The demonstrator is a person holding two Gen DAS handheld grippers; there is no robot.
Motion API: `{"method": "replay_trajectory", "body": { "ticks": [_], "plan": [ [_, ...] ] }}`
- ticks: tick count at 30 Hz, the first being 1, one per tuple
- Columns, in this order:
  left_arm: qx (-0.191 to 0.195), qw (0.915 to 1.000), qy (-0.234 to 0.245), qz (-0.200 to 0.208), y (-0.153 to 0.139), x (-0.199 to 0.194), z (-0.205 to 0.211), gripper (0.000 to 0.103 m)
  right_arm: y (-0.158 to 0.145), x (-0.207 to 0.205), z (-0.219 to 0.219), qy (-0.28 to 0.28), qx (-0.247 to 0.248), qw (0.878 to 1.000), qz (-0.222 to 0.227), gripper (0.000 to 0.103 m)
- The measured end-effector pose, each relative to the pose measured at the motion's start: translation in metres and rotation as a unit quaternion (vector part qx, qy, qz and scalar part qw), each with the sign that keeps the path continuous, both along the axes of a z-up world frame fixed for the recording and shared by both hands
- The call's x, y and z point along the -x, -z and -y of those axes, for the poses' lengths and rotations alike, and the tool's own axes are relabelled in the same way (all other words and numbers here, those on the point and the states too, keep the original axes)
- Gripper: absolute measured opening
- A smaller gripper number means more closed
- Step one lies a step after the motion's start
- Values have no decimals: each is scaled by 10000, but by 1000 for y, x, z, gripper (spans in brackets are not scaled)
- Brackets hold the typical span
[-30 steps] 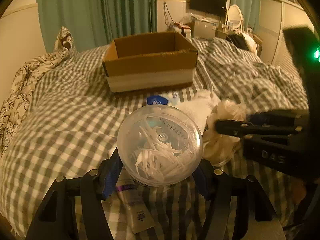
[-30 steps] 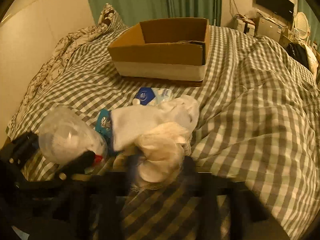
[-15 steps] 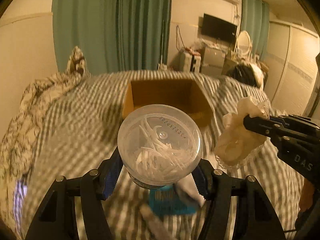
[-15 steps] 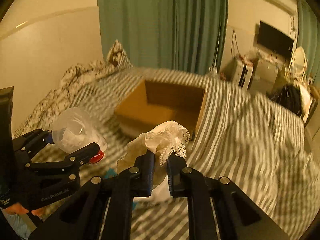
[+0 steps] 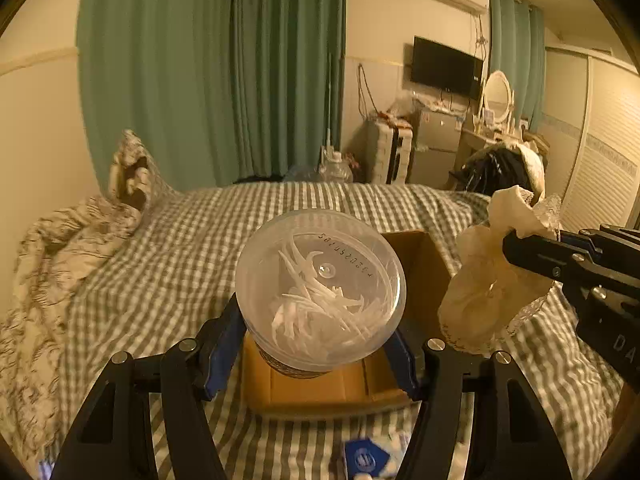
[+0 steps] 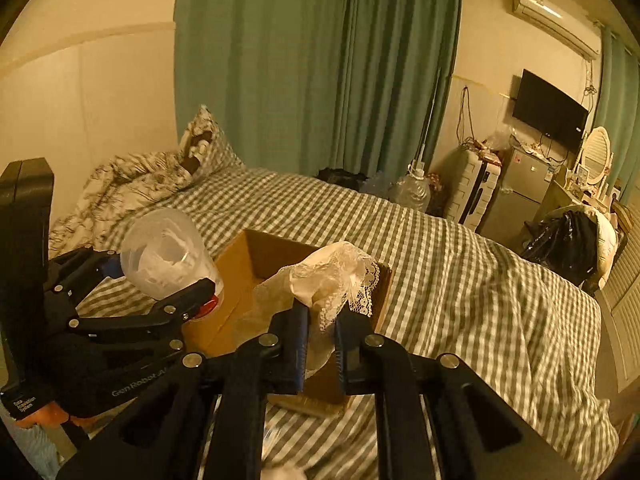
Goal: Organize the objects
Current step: 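Carry the jar and cloth over the cardboard box and open both tools, then grasp the white tube with the left tool while the right tool grasps the white socks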
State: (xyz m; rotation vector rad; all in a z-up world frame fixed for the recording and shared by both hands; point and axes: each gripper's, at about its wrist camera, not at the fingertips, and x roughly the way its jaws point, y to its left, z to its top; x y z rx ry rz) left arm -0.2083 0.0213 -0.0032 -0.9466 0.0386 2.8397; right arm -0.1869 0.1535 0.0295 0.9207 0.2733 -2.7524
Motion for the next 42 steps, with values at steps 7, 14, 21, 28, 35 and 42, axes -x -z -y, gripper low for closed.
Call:
{"method": "replay_trajectory", "body": {
  "ticks": [7, 14, 21, 28, 35, 42],
  "plan": [
    [70, 9993, 145, 337, 37, 52, -7, 66, 44, 56, 0, -66, 32, 9993, 363, 11],
    [172, 9987, 222, 421, 54, 52, -14, 83, 54, 60, -19, -3, 471, 9980, 424, 50],
    [206, 9997, -11, 135, 19, 22, -16, 88, 10, 25, -34, 75, 565, 9984, -10, 71],
    [337, 9989, -333, -61, -19, -24, -11, 95, -31, -30, -38, -86, 352, 9988, -319, 82],
    [544, 9968, -585, -37, -25, -71, 1, 99, -35, -83, -35, -202, 197, 9991, -301, 88],
    [746, 9926, -889, 355, 15, -114, 18, 99, 11, -114, -32, -249, 10, 9996, 163, 89]
  ]
}}
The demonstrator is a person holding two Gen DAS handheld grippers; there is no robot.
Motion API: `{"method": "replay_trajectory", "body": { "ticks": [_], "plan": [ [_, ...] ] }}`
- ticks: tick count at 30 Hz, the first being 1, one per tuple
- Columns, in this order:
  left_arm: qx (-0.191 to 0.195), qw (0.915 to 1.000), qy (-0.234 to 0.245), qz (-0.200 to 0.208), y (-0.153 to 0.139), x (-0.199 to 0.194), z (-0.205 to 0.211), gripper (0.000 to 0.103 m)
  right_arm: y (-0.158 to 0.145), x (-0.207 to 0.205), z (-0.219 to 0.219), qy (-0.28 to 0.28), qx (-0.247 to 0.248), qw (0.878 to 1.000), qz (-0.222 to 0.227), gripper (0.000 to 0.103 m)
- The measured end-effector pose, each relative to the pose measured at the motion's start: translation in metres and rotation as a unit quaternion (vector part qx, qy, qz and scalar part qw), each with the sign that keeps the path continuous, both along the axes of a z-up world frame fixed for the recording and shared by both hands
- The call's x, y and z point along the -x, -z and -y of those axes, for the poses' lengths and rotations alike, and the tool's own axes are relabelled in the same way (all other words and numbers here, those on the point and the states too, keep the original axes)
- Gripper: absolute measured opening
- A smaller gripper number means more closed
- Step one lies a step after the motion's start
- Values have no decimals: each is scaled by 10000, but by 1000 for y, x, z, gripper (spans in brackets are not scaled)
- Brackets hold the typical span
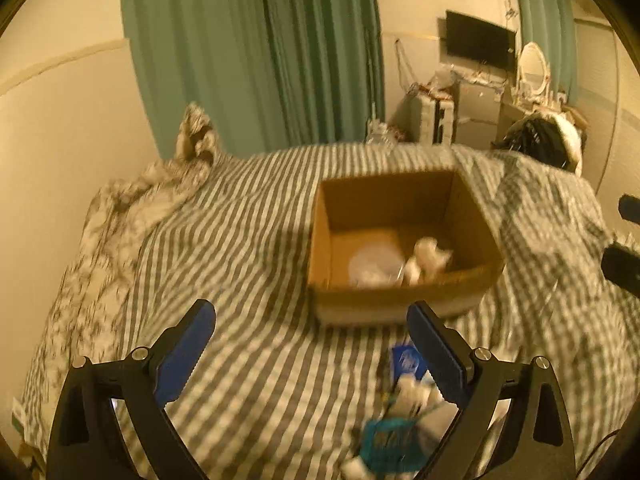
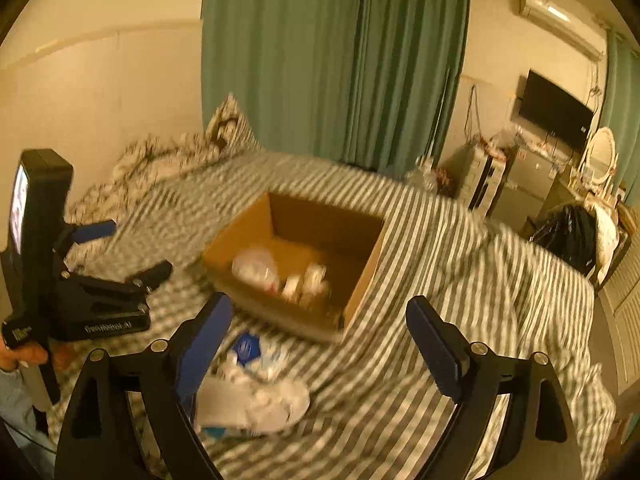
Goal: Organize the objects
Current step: 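Grasp the white tube with the left tool while the right tool grasps the white socks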
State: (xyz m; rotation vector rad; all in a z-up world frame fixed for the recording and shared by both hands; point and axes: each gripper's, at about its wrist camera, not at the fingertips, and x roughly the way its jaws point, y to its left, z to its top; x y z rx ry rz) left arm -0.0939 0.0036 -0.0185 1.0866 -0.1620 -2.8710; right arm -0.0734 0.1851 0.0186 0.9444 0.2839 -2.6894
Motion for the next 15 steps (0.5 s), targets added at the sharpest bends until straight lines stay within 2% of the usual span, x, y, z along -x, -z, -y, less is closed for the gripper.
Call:
{"method": "replay_trajectory", "body": {
  "ticks": [8, 11, 15],
  "plan": [
    [-144, 9965, -282, 773, 75, -34, 6, 99, 86, -4, 3, 81, 40, 9949, 1000, 89],
    [-349, 9929, -230, 1117, 99, -45, 3, 93, 104, -4, 4, 98, 126, 9929, 1180, 89],
    [-131, 9917, -40, 1281, 114, -58, -10, 89, 114, 1, 5, 140, 142, 9913, 1303, 89]
  ]
}}
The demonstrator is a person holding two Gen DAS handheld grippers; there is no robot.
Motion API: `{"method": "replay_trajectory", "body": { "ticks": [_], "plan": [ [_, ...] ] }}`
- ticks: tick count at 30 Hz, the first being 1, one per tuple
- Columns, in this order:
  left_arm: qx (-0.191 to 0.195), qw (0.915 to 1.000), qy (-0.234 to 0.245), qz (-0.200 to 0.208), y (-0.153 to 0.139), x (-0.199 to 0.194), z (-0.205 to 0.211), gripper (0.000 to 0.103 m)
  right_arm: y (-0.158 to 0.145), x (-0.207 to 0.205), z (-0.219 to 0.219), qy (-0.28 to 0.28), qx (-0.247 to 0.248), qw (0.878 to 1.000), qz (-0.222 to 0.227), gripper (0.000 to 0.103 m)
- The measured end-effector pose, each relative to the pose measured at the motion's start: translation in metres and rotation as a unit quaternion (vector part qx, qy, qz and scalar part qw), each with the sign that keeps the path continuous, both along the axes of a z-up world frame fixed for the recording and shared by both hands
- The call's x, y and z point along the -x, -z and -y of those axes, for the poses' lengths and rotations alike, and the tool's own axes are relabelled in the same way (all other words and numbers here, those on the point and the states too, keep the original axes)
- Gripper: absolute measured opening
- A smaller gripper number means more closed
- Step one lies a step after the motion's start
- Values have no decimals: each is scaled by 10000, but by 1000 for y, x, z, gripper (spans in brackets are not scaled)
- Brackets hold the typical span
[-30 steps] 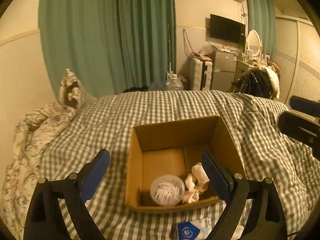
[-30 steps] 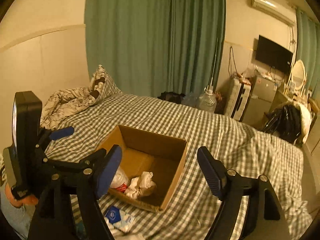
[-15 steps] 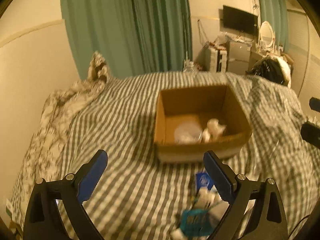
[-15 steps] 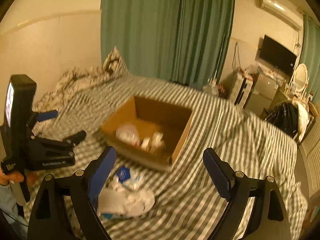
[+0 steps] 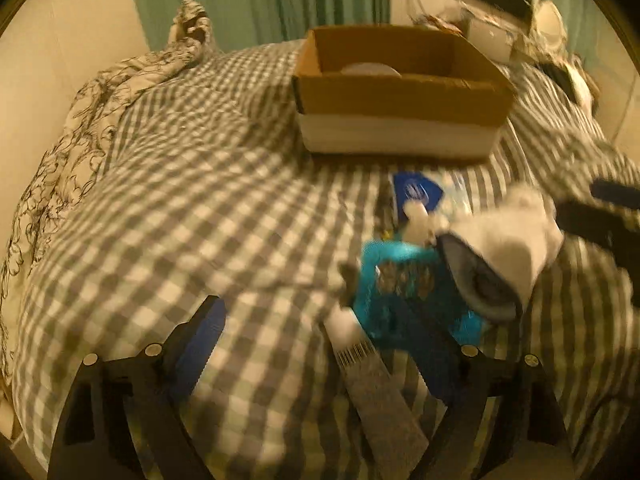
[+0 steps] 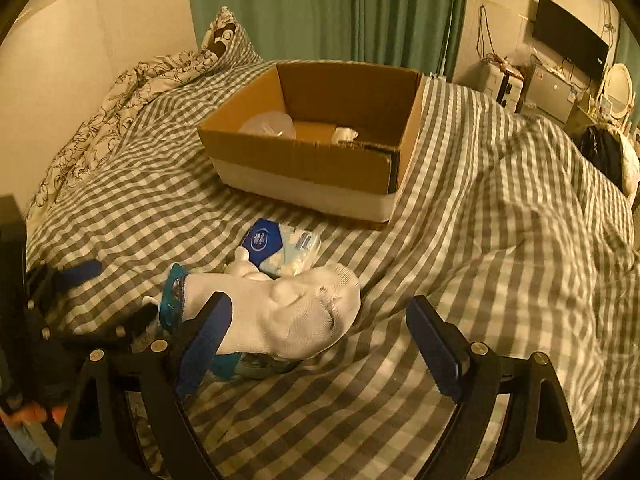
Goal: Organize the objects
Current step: 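Grasp the white tube with the left tool while the right tool grasps the white socks, then carry the tube and socks into the cardboard box and open both tools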
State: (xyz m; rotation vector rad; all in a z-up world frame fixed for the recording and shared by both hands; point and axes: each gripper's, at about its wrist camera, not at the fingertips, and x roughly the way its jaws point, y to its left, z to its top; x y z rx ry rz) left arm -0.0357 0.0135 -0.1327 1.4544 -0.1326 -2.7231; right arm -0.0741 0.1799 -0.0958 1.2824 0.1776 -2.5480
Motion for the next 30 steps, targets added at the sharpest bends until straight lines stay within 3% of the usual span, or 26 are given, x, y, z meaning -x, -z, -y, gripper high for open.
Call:
{"method": "replay_trajectory", "body": {
  "ticks": [7, 9, 11, 12, 14, 17, 24, 28, 30],
  "plan": [
    [13, 9989, 371, 303, 20, -13, -23, 88, 4, -2, -1, 34, 23, 10000, -5, 89],
    [3, 9980, 508, 379, 25, -14, -27, 82, 4, -3, -1, 48, 25, 10000, -6, 89],
    [-162, 9964, 630, 540, 33, -14, -29, 52, 5, -2, 0, 52, 22, 10000, 10, 89],
    [-247, 9958, 646, 608, 36, -13, -29, 46, 6, -2, 0, 47, 28, 10000, 22, 89],
    [-501, 9941, 711, 652, 36, -13, -26, 22, 8, -1, 0, 25, 63, 10000, 67, 89],
    [-770, 9930, 670, 586, 27, -12, -21, 19, 13, 3, 3, -24, 120, 9998, 172, 89],
    [-504, 9975, 487, -95, -12, -16, -7, 18, 39, 21, 15, -63, 339, 9969, 710, 89],
    [-451, 9979, 328, -319, -27, -9, 8, 18, 49, 24, 24, -133, 171, 9972, 716, 88],
    [-529, 9976, 276, -343, -29, -7, 14, 18, 48, 20, 26, -212, 121, 9976, 641, 77]
  ]
}}
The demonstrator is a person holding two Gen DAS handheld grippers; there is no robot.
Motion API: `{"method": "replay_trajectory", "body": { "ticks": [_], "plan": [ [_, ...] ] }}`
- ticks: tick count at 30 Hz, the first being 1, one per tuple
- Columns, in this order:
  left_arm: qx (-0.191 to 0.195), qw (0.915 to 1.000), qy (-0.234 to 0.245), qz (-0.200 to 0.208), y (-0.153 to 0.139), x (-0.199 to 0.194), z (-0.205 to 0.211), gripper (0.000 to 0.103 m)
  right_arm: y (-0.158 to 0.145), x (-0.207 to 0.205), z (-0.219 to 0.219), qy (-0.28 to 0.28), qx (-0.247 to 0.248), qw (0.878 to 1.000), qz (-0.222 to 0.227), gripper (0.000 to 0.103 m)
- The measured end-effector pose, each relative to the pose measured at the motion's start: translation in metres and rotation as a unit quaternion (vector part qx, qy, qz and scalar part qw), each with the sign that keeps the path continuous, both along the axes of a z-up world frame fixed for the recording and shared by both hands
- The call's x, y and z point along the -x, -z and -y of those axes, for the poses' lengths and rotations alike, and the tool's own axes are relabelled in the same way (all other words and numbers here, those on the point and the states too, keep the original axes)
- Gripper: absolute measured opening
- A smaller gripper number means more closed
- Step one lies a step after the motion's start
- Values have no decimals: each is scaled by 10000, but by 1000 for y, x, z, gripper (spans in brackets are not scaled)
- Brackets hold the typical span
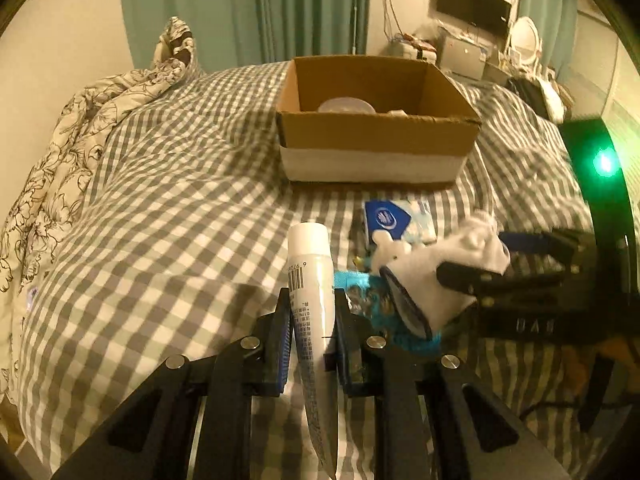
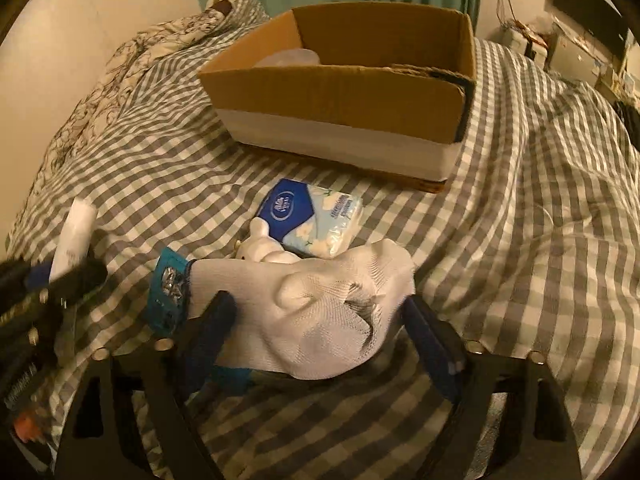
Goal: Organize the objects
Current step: 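Carry the tube and socks into the cardboard box and open both tools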
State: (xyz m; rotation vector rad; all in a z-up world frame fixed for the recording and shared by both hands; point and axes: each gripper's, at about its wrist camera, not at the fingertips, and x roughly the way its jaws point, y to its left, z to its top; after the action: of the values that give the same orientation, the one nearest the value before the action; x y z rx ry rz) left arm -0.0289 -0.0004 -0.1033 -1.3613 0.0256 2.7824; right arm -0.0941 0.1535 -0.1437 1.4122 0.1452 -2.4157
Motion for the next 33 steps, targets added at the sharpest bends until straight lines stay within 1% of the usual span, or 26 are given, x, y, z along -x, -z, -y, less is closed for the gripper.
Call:
{"method": "replay_trajectory", "body": {
  "ticks": [1, 2, 3, 4, 6, 10, 12, 14, 17, 22, 25, 28, 31, 33],
  "plan": [
    [-23, 10000, -19, -16, -1, -1, 2, 18, -1, -2, 0, -15, -16, 10000, -42, 73],
    [-33, 10000, -30, -32, -2, 0, 3, 18, -4, -4, 0, -6, -43, 9999, -118, 60],
    [-35, 10000, -29, -62, -3, 0, 4, 18, -6, -6, -1, -4, -40, 9999, -163, 54],
    [-38, 9999, -27, -91, -5, -1, 5, 18, -8, -8, -2, -11, -16, 9998, -213, 50],
    [-54, 9999, -14, -149, -10, 0, 6, 18, -16, -14, -2, -33, -36, 9993, -372, 38],
    [-23, 9995, 29, -298, -21, 7, 7, 18, -44, -26, -6, -52, 20, 9969, -782, 34],
    [-14, 9993, 51, -376, -28, 13, 8, 18, -65, -30, -8, -78, -29, 9943, -1067, 34],
    [-94, 9989, 114, -439, -36, 23, 9, 18, -86, -29, -11, -110, -22, 9917, -1284, 34],
    [8, 9979, 163, -633, -51, 42, 6, 18, -117, -20, -15, -108, -29, 9870, -1605, 34],
    [109, 9954, 236, -918, -75, 85, -1, 18, -161, 11, -15, -26, -43, 9783, -2074, 34],
    [113, 9939, 244, -1066, -87, 112, -4, 18, -177, 30, -16, 17, -51, 9741, -2262, 34],
    [169, 9924, 270, -1187, -96, 142, -9, 18, -185, 54, -12, 49, -59, 9716, -2367, 34],
    [250, 9908, 325, -1292, -101, 169, -16, 18, -189, 75, -12, 96, -50, 9701, -2424, 34],
    [247, 9907, 354, -1292, -100, 184, -20, 18, -189, 92, -10, 127, -42, 9695, -2447, 34]
  ]
}}
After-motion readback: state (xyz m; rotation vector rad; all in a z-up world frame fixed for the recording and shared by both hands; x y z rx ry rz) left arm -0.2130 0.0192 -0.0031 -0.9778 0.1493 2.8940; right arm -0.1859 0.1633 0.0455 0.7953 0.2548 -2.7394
